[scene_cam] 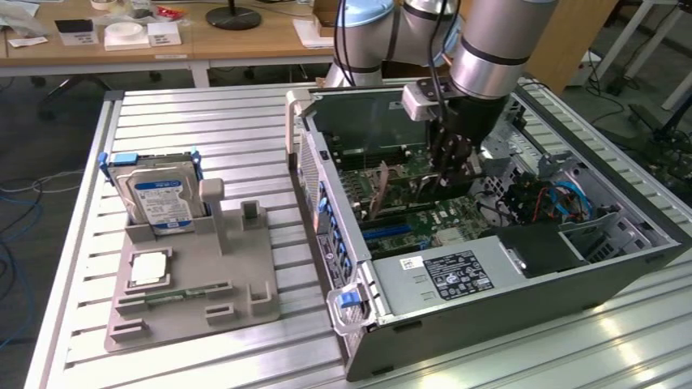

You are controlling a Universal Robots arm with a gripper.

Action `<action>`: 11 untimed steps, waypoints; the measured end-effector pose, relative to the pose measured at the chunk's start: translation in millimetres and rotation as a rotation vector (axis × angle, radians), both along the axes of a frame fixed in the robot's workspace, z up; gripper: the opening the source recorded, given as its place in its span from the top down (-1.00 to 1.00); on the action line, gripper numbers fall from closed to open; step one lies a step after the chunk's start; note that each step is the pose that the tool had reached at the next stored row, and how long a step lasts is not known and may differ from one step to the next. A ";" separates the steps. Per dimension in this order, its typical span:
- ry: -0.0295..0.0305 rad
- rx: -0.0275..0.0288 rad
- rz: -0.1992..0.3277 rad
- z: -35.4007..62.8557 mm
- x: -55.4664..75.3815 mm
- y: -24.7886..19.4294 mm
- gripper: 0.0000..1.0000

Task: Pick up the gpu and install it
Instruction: 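Insert the gpu into the slot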

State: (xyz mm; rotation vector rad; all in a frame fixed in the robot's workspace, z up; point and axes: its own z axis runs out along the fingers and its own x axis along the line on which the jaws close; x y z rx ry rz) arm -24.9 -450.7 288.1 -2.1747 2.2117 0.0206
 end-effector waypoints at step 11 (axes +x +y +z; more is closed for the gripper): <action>0.0001 -0.0015 -0.011 0.1 -8.7 -0.8 0.47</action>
